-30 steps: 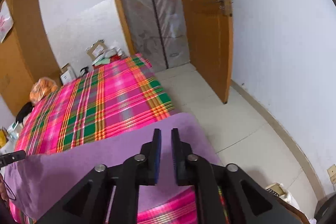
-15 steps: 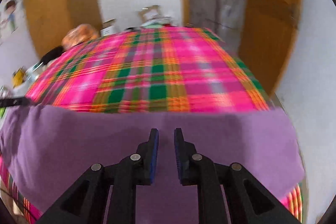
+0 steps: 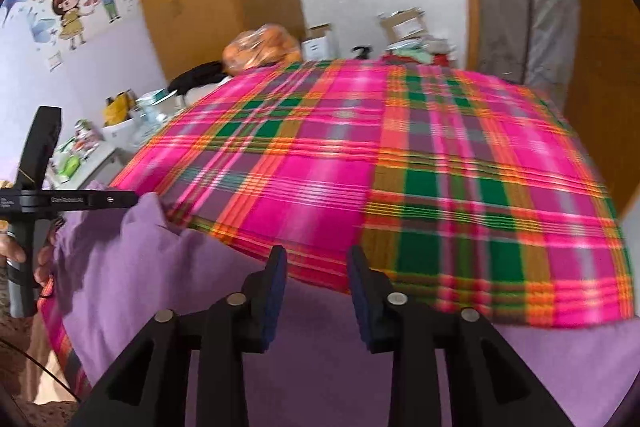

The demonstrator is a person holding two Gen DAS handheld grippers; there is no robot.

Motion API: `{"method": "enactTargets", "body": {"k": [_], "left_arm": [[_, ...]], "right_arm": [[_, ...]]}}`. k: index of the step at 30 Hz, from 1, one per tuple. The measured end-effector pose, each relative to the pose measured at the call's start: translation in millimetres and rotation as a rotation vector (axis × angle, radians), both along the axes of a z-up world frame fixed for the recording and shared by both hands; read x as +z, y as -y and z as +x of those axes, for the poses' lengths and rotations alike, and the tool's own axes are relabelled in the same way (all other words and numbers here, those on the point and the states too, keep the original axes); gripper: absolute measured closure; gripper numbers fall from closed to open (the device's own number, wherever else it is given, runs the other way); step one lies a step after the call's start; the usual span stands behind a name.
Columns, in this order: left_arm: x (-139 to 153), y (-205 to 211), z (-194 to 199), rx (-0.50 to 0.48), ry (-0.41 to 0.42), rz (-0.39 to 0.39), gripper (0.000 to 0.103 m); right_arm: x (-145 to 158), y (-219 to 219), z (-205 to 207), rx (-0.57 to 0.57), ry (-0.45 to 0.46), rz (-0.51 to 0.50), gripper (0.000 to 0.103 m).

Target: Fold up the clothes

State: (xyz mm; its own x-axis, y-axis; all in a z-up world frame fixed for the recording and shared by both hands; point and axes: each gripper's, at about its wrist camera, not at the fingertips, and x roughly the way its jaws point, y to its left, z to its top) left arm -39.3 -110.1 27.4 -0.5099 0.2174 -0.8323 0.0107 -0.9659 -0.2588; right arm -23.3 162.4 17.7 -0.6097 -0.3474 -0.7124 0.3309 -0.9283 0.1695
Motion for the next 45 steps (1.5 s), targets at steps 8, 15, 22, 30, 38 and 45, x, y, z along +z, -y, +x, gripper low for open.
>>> {"method": "enactTargets", "body": {"k": [8, 15, 22, 30, 38, 45], "left_arm": [[-7, 23, 4, 0.022, 0.004, 0.046, 0.077], [-10, 40, 12, 0.045, 0.005, 0.091, 0.077], [-8, 41, 21, 0.044, -0.002, 0.087, 0.077], [14, 27, 4, -0.034, -0.023, 0.19, 0.075], [12, -16, -32, -0.189, 0.069, 0.238, 0.061], [5, -31, -52, -0.232, 0.167, 0.279, 0.061]], "right_arm": [[-15, 43, -15, 0.134, 0.102, -0.083, 0.064], [-22, 62, -10, 0.157, 0.12, -0.033, 0.064], [-20, 67, -5, 0.18, 0.132, -0.033, 0.072], [-14, 72, 8, 0.184, 0.115, -0.026, 0.099], [-8, 65, 18, 0.147, 0.088, -0.063, 0.1], [-10, 61, 25, 0.129, 0.084, -0.096, 0.1]]}}
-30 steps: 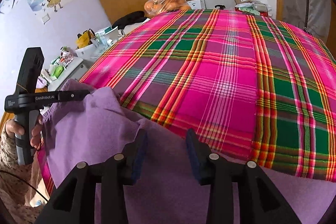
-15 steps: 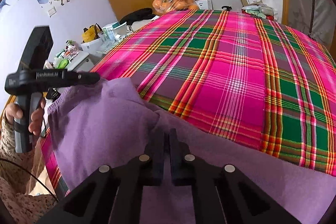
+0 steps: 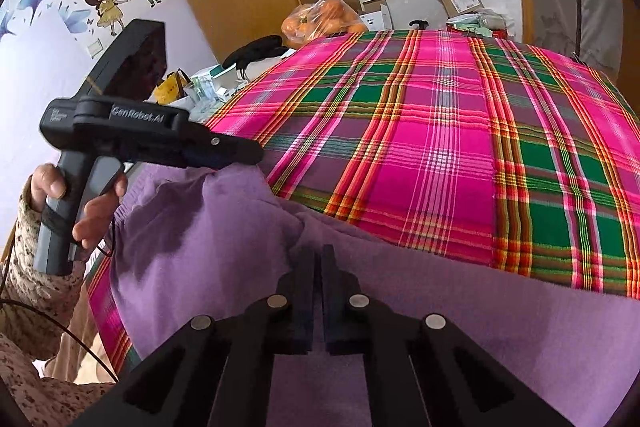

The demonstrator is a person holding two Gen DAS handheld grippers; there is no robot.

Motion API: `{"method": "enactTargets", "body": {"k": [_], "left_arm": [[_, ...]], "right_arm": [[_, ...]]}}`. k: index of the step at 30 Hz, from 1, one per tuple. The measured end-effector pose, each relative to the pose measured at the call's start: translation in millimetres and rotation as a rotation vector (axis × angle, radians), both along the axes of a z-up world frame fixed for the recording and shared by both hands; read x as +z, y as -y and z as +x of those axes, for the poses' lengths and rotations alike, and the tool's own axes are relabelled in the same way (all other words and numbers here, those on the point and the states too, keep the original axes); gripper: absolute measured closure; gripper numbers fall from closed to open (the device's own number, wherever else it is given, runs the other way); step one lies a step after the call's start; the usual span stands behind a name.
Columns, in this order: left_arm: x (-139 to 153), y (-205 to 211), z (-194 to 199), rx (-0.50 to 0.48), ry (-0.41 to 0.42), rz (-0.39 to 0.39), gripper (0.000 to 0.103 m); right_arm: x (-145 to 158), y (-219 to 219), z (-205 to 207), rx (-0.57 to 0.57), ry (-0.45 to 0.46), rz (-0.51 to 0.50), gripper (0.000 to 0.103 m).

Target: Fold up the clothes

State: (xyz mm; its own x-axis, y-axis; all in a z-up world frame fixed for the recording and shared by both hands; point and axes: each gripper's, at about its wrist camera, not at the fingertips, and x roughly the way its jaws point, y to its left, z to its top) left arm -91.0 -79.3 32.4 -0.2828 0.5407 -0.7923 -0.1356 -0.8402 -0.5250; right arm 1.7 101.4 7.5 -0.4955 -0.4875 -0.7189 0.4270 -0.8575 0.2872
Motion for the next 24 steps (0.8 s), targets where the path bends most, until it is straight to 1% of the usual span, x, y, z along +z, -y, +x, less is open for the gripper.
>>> {"method": "enactTargets", "body": {"k": [2, 5, 6, 12, 17, 20, 22, 23, 24], "left_arm": [[-4, -1, -5, 0.011, 0.037, 0.001, 0.061], [-10, -2, -7, 0.026, 0.082, -0.027, 0.061], [-10, -3, -5, 0.026, 0.088, -0.019, 0.061], [-5, -3, 11, 0.022, 0.093, 0.019, 0.061], [-6, 3, 30, 0.022, 0.098, 0.047, 0.061], [-8, 4, 40, 0.028, 0.1, 0.067, 0.063], [-6, 8, 46, 0.038, 0.079, 0.092, 0.063], [-5, 10, 50, 0.043, 0.07, 0.105, 0.063], [-3, 12, 53, 0.044, 0.058, 0.116, 0.063]], "right_arm": [[0, -1, 1, -0.004, 0.001, -0.009, 0.1], [1, -2, 5, -0.009, -0.004, -0.027, 0.1], [1, -3, 7, -0.01, -0.006, -0.033, 0.1], [5, -6, 17, -0.002, -0.011, -0.057, 0.102], [4, -6, 22, 0.005, -0.007, -0.048, 0.102], [5, -8, 17, -0.011, -0.004, -0.045, 0.101], [6, -8, 12, -0.024, -0.005, -0.038, 0.101], [6, -7, 9, -0.03, -0.007, -0.033, 0.098], [7, -7, 6, -0.035, -0.008, -0.027, 0.089]]}}
